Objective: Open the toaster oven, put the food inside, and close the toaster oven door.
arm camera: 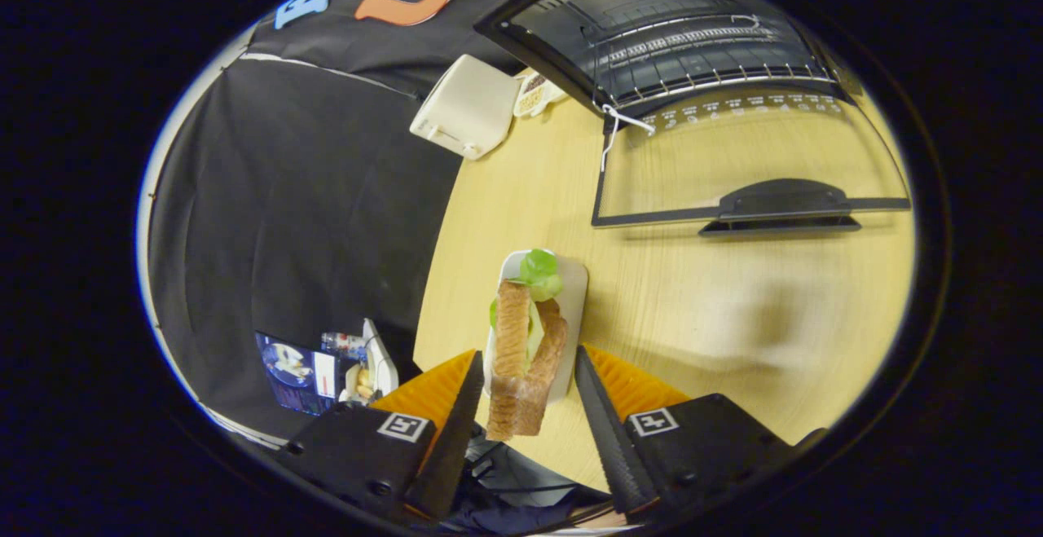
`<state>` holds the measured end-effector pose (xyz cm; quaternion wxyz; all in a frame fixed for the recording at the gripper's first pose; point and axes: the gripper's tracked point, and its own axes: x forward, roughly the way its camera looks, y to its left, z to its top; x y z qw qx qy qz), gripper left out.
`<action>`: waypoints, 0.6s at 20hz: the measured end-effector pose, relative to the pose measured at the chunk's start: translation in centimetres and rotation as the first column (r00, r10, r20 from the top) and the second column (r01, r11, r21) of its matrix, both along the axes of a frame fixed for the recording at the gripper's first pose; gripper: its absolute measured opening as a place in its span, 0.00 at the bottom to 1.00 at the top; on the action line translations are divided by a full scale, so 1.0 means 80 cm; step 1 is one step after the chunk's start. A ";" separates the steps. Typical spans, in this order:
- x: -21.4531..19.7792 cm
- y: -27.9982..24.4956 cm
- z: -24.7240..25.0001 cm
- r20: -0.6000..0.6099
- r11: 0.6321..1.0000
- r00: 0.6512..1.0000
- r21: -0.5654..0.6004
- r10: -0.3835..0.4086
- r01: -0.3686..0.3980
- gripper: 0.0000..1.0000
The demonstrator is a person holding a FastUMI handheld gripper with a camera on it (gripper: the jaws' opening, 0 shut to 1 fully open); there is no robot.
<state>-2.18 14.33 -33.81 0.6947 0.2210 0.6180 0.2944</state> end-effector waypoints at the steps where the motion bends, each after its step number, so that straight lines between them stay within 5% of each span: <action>1: -0.003 0.003 0.001 -0.010 1.000 1.000 0.017 0.004 -0.004 0.66; 3: -0.002 0.005 0.004 0.013 0.999 1.000 0.035 0.005 -0.006 0.50; 5: -0.005 0.006 0.005 0.008 0.999 1.000 0.045 -0.013 0.013 0.44; 12: -0.003 0.005 0.043 0.028 0.985 0.998 0.165 -0.053 0.047 0.39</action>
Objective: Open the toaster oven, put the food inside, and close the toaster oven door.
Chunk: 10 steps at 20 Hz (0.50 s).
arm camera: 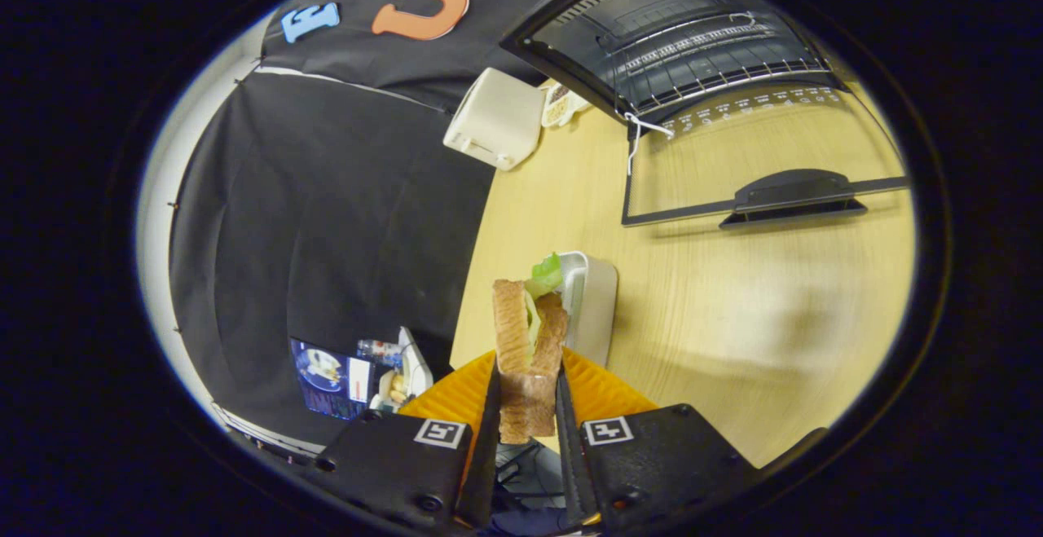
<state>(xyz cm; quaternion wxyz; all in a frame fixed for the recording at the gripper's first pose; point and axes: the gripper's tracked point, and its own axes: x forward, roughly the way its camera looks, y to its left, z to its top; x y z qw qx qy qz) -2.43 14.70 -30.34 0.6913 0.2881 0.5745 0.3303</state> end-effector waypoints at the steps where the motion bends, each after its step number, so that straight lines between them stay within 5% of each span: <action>1: 0.001 -0.002 0.011 -0.006 0.999 1.000 0.036 -0.017 0.018 0.39; 10: 0.080 -0.062 0.048 0.043 0.931 0.955 0.240 -0.295 0.277 0.39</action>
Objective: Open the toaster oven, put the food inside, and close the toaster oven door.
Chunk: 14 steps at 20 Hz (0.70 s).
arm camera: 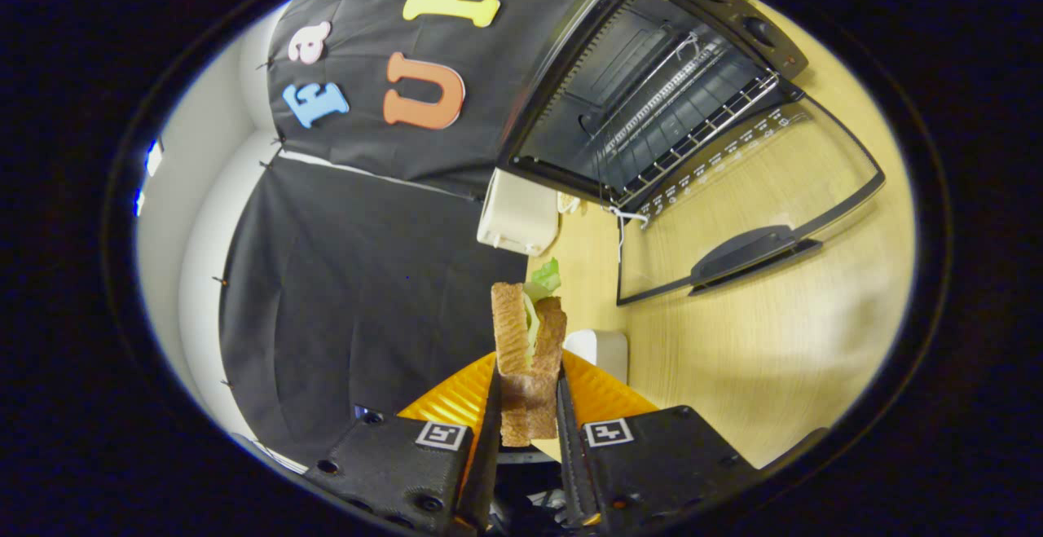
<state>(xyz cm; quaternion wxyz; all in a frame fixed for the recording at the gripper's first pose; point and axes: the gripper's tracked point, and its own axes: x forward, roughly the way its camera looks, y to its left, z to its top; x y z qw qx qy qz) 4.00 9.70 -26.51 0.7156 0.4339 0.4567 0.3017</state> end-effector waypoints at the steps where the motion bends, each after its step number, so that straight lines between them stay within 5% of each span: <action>1: 0.011 -0.011 -0.001 0.007 0.999 0.999 0.008 -0.034 0.034 0.39; 7: 0.107 -0.072 -0.017 0.059 0.965 0.963 0.020 -0.263 0.262 0.39; 11: 0.212 -0.117 -0.017 0.124 0.911 0.902 0.052 -0.413 0.410 0.39; 14: 0.250 -0.125 -0.036 0.096 0.888 0.883 0.044 -0.459 0.457 0.39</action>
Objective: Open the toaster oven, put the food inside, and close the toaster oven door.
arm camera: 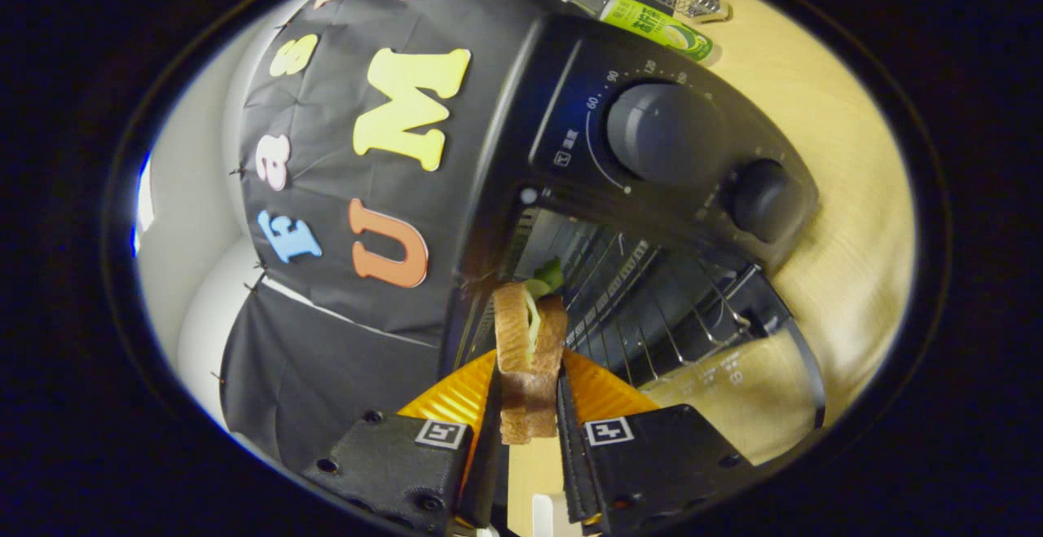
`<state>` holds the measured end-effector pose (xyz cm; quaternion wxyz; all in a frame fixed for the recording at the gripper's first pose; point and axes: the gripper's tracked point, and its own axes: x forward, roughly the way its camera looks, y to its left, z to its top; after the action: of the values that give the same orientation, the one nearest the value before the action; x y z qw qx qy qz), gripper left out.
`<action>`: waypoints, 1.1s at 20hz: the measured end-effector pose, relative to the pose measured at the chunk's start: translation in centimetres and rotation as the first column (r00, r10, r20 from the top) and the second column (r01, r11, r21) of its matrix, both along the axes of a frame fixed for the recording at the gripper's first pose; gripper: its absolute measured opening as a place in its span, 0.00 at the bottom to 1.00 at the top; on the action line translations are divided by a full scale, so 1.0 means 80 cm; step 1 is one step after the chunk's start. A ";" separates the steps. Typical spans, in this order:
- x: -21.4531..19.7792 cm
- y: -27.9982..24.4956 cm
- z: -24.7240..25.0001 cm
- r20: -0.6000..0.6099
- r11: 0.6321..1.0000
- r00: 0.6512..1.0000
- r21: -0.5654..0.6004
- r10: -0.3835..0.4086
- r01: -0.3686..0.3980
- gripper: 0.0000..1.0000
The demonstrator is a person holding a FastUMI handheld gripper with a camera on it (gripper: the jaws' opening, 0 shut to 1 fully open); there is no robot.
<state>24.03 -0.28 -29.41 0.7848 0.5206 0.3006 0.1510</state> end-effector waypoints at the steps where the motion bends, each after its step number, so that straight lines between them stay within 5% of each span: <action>1: 0.010 -0.003 -0.008 0.001 1.000 1.000 0.006 -0.019 0.019 0.39; 4: 0.038 0.014 -0.024 -0.008 1.000 1.000 -0.029 -0.011 0.011 0.38; 6: 0.067 0.006 -0.034 0.036 0.994 0.996 -0.078 -0.076 0.079 0.37; 15: 0.062 0.009 -0.043 0.112 0.938 0.994 -0.341 -0.022 0.059 0.49; 19: 0.058 0.003 -0.051 0.146 0.830 0.989 -0.549 -0.026 0.103 0.64; 22: 0.053 -0.015 -0.057 0.167 0.621 0.985 -0.777 0.050 0.100 0.81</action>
<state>28.29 -1.51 -33.94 0.9578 0.1164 0.2601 0.0384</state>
